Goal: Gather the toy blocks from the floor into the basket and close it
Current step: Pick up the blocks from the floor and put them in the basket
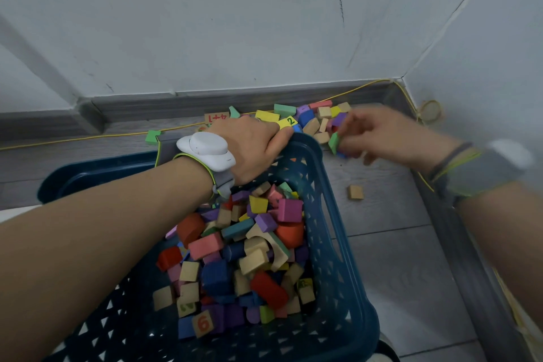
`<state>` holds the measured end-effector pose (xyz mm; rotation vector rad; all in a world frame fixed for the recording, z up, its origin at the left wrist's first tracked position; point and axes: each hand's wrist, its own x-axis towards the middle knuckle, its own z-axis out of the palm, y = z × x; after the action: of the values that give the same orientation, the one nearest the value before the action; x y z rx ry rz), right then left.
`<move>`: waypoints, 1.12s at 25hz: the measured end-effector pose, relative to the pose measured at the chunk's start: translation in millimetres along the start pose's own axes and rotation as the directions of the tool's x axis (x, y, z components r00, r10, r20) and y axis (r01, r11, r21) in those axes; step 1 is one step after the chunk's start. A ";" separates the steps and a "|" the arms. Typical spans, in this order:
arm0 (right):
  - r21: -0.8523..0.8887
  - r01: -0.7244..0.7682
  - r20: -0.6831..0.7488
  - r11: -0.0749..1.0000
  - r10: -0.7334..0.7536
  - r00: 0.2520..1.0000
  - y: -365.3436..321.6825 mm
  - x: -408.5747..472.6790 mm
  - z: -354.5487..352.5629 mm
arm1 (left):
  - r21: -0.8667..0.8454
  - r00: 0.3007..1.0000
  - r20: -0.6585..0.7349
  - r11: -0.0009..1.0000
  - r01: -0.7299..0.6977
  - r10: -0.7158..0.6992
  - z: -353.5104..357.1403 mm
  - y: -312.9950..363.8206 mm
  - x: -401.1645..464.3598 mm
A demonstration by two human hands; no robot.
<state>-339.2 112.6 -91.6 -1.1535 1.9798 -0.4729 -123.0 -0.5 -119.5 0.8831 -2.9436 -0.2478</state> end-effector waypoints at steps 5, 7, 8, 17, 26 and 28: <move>-0.503 -0.247 -0.034 0.828 0.266 0.963 103.8 25.4 76.2 | 0.016 1.000 -0.002 1.000 -0.007 0.007 0.2 0.1 0.8; -0.467 -0.215 -0.107 0.858 0.186 0.977 122.9 28.4 93.3 | 0.020 1.000 -0.009 1.000 -0.010 0.010 0.0 0.9 -0.1; -0.436 -0.213 -0.147 0.874 0.165 0.975 125.7 30.9 94.4 | 0.022 1.000 -0.013 1.000 -0.010 0.011 -0.5 1.0 -0.4; -0.515 -0.171 -0.386 0.840 -0.050 0.921 116.3 95.9 55.3 | 0.050 1.000 0.009 0.999 -0.005 0.004 -3.3 1.9 -0.2; -0.464 -0.126 -0.240 0.877 0.013 0.971 127.2 109.9 60.1 | 0.073 1.000 -0.016 0.997 -0.007 0.008 -2.3 1.6 -0.1; -0.428 -0.140 -0.258 0.893 0.027 0.966 121.5 112.9 62.5 | 0.080 1.000 -0.011 0.997 -0.004 0.005 -1.9 0.8 0.4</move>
<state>-390.8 83.4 -258.6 -1.3247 2.4283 -0.1167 -123.6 -0.3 -117.5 0.8836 -2.9632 -0.1254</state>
